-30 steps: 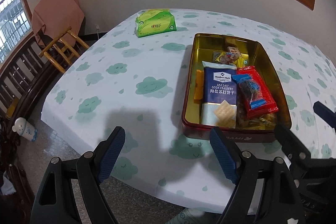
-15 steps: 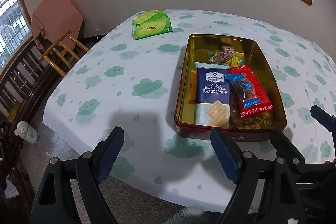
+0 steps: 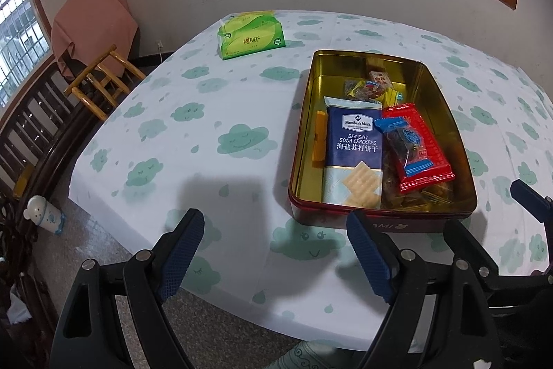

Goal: Organize snacks

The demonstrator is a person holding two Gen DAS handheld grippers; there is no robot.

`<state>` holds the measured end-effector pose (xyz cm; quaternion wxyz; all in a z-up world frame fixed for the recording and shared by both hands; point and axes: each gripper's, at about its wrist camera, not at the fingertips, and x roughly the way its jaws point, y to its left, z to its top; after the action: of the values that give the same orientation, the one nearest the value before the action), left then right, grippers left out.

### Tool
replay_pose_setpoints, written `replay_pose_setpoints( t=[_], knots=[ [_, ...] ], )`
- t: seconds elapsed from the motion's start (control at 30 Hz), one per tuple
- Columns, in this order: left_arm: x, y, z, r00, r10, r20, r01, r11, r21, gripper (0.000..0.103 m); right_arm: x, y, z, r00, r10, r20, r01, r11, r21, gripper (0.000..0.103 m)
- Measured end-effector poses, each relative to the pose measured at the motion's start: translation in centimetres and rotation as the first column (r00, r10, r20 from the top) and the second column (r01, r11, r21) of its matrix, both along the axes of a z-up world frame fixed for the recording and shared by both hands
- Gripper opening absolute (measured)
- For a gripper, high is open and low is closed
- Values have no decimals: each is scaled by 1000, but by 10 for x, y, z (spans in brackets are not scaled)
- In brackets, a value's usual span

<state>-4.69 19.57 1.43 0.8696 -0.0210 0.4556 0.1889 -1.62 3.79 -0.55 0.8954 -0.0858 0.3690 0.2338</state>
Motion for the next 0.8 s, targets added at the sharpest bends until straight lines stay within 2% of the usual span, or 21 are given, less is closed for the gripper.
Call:
replay_pose_setpoints(
  t=[0.8],
  knots=[
    [-1, 2, -4, 1000, 2, -2, -2, 1000, -11, 82, -2, 2, -2, 1000, 5, 2, -5, 1000, -8, 103]
  ],
)
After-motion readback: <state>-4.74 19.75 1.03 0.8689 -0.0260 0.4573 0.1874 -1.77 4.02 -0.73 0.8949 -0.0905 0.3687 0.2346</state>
